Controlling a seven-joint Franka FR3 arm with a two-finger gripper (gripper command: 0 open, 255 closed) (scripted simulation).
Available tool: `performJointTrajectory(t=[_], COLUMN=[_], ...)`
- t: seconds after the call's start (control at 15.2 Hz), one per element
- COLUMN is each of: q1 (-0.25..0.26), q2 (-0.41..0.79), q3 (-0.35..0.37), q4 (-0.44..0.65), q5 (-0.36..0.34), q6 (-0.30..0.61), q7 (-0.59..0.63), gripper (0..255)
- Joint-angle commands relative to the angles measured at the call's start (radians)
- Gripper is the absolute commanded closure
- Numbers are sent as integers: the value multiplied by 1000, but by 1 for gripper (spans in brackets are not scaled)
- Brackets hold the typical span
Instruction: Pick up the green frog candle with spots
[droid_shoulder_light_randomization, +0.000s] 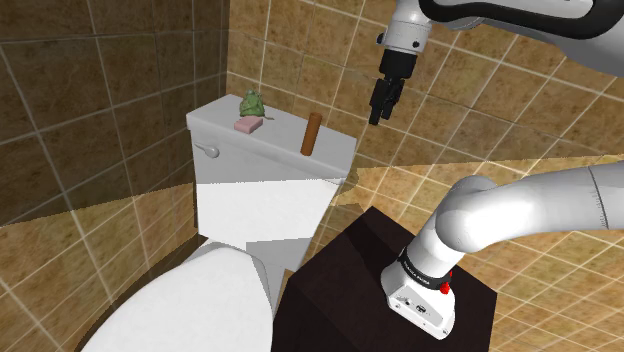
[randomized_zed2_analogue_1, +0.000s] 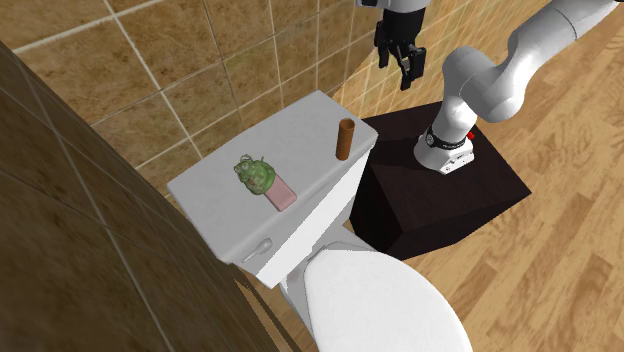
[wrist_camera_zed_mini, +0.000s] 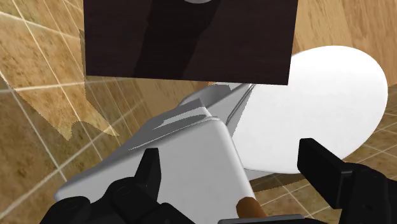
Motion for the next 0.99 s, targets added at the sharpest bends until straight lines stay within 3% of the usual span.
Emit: performJointTrajectory(t=[0.0,0.46,0.92], q1=[0,45,88], q2=[0,258,523], q3=[0,-60,-103], q4=[0,126,319], q5=[0,47,133], q6=[0,153,234], q7=[0,-135,-279], gripper=[0,0,0])
